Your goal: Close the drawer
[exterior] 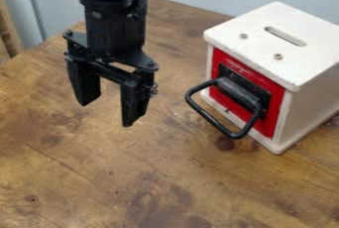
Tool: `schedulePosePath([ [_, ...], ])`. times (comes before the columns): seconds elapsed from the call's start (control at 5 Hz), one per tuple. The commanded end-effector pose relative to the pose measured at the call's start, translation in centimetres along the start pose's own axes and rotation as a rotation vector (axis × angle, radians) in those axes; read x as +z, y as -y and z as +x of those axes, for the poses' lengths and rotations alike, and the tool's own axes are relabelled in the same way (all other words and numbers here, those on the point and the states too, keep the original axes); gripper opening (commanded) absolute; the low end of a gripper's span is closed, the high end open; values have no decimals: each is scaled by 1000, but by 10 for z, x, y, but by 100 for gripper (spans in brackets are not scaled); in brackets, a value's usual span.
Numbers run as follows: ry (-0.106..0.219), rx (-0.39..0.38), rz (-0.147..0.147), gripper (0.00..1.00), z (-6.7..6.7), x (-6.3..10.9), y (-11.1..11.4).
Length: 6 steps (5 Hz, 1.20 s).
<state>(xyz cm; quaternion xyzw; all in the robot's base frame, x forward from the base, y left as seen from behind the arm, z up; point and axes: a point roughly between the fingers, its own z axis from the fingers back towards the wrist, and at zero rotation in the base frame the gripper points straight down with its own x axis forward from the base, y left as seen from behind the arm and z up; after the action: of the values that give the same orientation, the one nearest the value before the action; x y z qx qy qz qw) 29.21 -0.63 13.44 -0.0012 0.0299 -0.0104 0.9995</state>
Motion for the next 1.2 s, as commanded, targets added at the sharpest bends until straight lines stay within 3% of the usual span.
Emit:
schedulePosePath([
  [0.0,160,0,6,100,10,-4,-7],
  [0.2,243,21,10,100,18,-2,-17],
  [0.4,228,62,10,100,19,15,-18],
  [0.6,245,91,11,100,13,21,-23],
  [0.8,217,78,10,100,5,22,-26],
  [1.0,225,12,0,100,7,20,-26],
])
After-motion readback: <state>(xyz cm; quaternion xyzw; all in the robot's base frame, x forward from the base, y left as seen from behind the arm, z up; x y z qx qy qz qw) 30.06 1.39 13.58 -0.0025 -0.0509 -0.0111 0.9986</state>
